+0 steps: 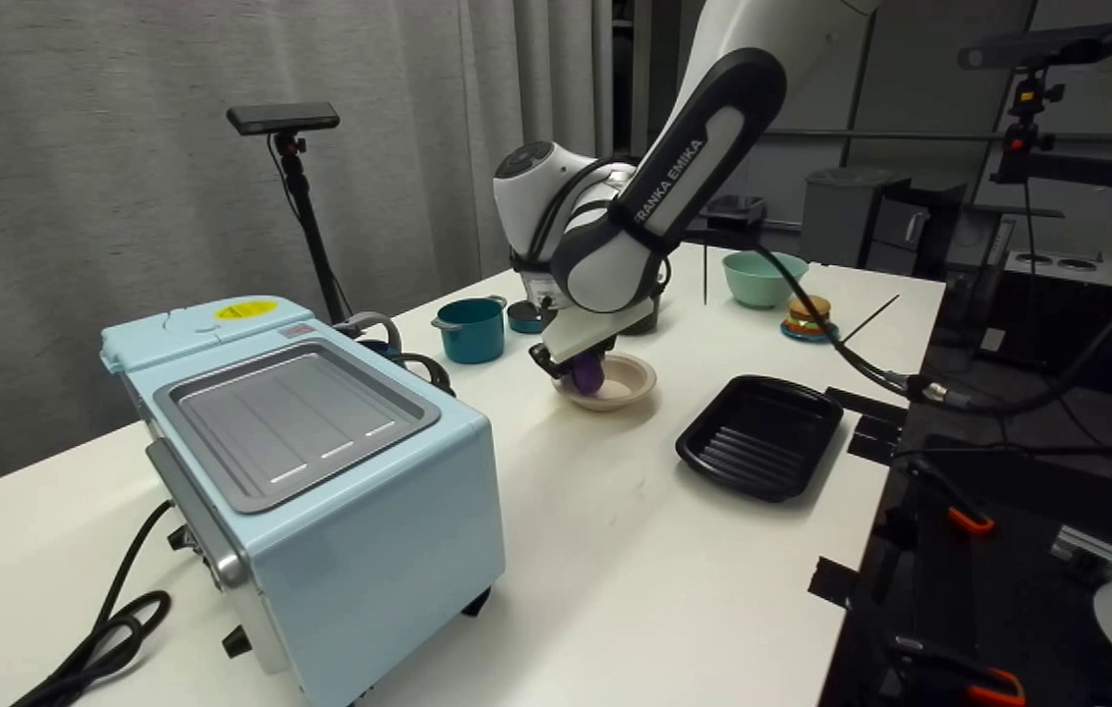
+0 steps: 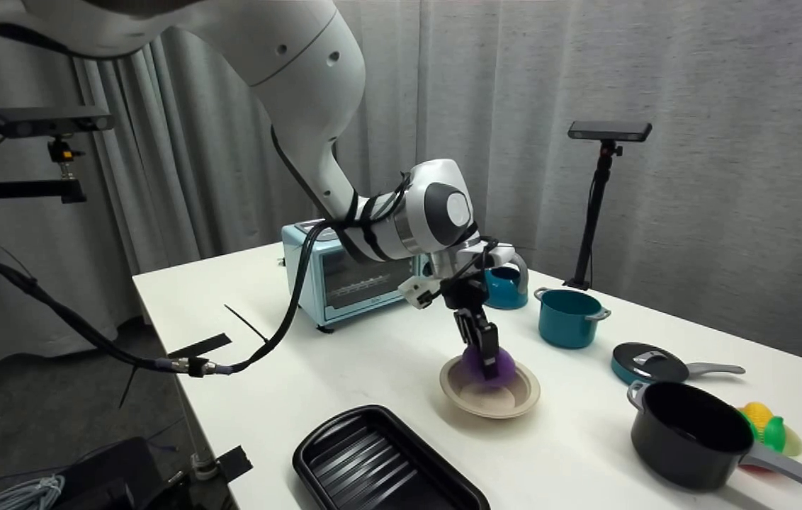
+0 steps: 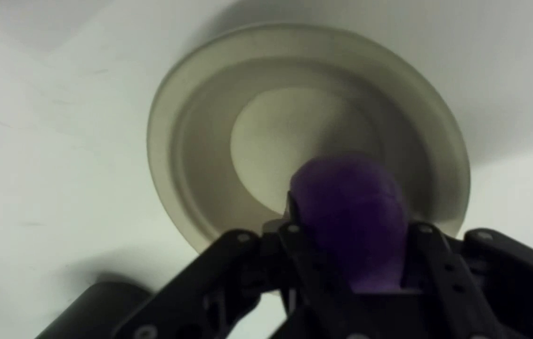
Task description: Take the purple plush toy out of the bowl
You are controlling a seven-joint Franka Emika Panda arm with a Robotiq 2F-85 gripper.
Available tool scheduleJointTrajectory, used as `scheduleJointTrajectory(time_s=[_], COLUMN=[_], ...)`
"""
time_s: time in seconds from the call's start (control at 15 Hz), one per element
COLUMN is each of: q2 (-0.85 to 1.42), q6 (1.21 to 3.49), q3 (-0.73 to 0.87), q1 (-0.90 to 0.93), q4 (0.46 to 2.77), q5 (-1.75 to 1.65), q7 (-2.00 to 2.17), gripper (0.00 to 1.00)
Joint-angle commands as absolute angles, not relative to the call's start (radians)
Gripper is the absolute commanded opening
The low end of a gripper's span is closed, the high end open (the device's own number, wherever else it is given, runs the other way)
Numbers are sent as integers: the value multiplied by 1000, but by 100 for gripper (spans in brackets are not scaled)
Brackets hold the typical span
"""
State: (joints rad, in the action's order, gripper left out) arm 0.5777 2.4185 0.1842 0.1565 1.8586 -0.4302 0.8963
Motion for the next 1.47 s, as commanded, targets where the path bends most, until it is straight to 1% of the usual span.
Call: scheduleJointTrajectory(time_s=[0.0,0.07,0.13,0.2,0.27,0.6,0.93,1.13,1.4], q2=[541,521,499,478,447,330,230,210,249], q6=[2411,2403,2396,2390,2387,2355,2257,2223,2232], q3=[198,190,181,169,152,69,19,18,23], q1=[176,173,169,164,156,119,110,108,108], q4=[1814,1803,1797,1793,1798,1844,1971,2049,2125], q5=[-424,-413,-397,-376,-348,-143,4,12,-1], q7=[900,891,885,876,863,759,641,593,567], gripper=[10,8,5,4,6,7,7,7,7])
